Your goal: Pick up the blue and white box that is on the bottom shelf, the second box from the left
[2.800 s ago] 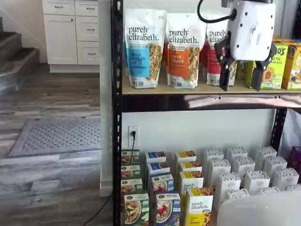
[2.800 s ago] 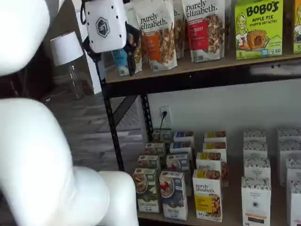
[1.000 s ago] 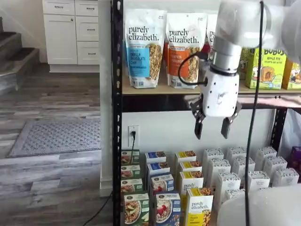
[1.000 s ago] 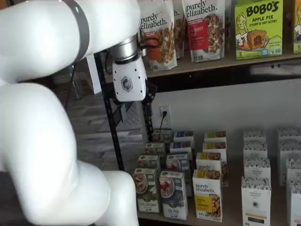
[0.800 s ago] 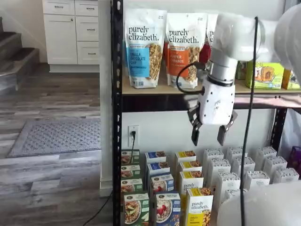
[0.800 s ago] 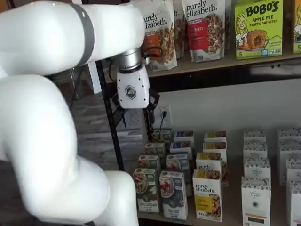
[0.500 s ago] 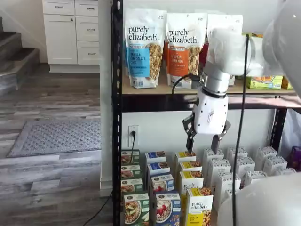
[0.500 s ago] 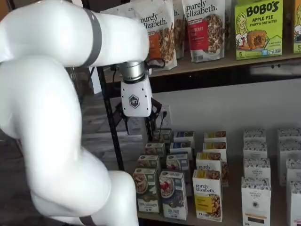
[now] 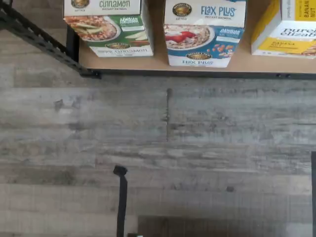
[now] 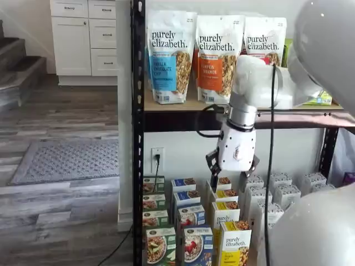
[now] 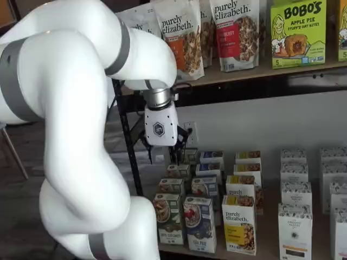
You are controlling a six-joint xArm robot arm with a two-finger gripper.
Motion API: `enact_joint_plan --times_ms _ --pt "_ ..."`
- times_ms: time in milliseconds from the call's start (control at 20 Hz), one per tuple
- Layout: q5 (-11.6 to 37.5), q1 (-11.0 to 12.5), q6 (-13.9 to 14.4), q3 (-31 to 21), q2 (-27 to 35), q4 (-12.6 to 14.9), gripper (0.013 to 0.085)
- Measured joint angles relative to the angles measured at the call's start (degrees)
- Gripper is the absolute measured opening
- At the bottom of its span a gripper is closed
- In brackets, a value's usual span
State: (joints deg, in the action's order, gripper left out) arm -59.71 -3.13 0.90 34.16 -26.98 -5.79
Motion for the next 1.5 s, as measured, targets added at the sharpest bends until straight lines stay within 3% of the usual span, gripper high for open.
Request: enact_joint_plan --times_ms 350,900,1350,1500 --pt "5.8 -1.43 0.97 0.22 6.61 0.1 0.085" --pt "18.17 -2.87 0.31 -0.98 17.01 -1.41 0.085" --pt "26.71 -4.79 4.59 -2.23 22.51 2.3 0.085" --pt "29.94 -5.18 4.17 -3.09 23.88 1.55 0.085"
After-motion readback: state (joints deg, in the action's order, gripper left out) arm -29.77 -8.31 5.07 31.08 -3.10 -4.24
